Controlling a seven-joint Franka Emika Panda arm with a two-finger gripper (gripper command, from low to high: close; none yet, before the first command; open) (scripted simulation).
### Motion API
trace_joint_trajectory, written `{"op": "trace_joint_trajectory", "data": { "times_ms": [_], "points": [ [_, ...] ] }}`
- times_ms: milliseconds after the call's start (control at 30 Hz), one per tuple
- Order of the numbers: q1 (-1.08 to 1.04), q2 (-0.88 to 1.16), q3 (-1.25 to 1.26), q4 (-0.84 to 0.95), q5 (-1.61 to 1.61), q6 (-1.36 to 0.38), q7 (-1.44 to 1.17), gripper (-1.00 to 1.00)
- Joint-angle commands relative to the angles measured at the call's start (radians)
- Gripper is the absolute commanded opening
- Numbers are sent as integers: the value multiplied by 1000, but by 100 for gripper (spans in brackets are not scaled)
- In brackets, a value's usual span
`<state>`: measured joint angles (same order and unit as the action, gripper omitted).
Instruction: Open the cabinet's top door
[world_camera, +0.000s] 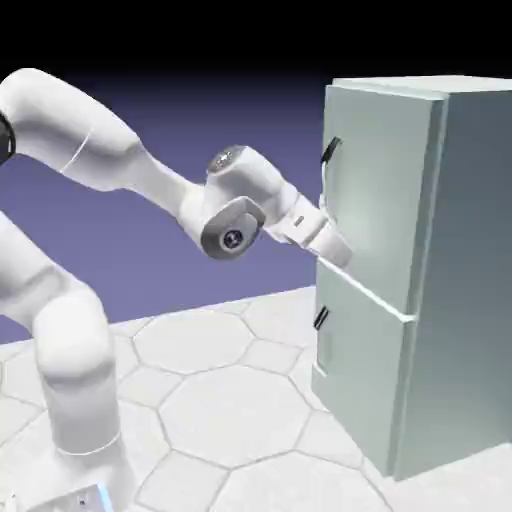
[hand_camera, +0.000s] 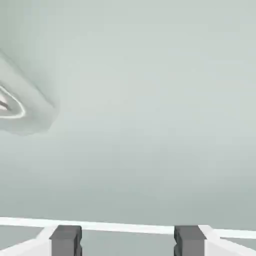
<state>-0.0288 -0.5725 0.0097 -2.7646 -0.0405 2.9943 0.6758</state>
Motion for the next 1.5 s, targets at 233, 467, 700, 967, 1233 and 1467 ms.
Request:
{"op": "trace_joint_trajectory", "data": {
  "times_ms": [233, 467, 700, 967, 1233, 1467],
  "points": [
    [-154, -95, -4, 38, 322, -19, 80, 0],
    [-212, -157, 107, 44, 626, -29, 252, 0],
    [-270, -220, 219, 50, 930, -40, 425, 0],
    [-337, -291, 346, 57, 1278, -51, 621, 0],
    [-403, -362, 473, 64, 1626, -63, 818, 0],
    [-461, -425, 584, 70, 1931, -73, 990, 0]
  ]
}}
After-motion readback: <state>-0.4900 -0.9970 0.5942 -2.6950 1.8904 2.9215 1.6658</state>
